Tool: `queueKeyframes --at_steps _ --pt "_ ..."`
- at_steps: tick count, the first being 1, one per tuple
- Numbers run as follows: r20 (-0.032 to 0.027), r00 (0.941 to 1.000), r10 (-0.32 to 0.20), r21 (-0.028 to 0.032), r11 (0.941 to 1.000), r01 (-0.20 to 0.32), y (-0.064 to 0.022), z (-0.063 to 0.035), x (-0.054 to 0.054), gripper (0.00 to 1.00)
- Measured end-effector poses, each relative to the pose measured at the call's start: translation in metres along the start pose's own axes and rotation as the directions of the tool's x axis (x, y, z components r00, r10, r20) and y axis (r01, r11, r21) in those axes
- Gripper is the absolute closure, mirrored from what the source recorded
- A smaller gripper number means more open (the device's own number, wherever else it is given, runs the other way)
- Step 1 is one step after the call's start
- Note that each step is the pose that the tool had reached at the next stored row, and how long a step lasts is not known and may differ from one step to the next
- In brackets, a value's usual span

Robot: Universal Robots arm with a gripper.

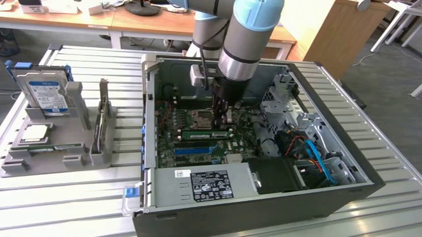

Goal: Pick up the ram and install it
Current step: 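Press down the ram until it locks into place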

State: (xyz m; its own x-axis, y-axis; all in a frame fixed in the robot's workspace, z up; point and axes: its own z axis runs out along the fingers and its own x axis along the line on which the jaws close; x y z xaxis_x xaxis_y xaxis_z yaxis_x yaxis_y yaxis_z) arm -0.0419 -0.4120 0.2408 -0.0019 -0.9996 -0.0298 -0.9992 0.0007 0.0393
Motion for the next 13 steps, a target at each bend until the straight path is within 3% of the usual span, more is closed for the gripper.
queueKeyframes --at_steps 13 --pt "-0.0084 1.0000 0.000 0.0000 1.0000 0.000 0.0233 0.0010 -0.005 0.89"
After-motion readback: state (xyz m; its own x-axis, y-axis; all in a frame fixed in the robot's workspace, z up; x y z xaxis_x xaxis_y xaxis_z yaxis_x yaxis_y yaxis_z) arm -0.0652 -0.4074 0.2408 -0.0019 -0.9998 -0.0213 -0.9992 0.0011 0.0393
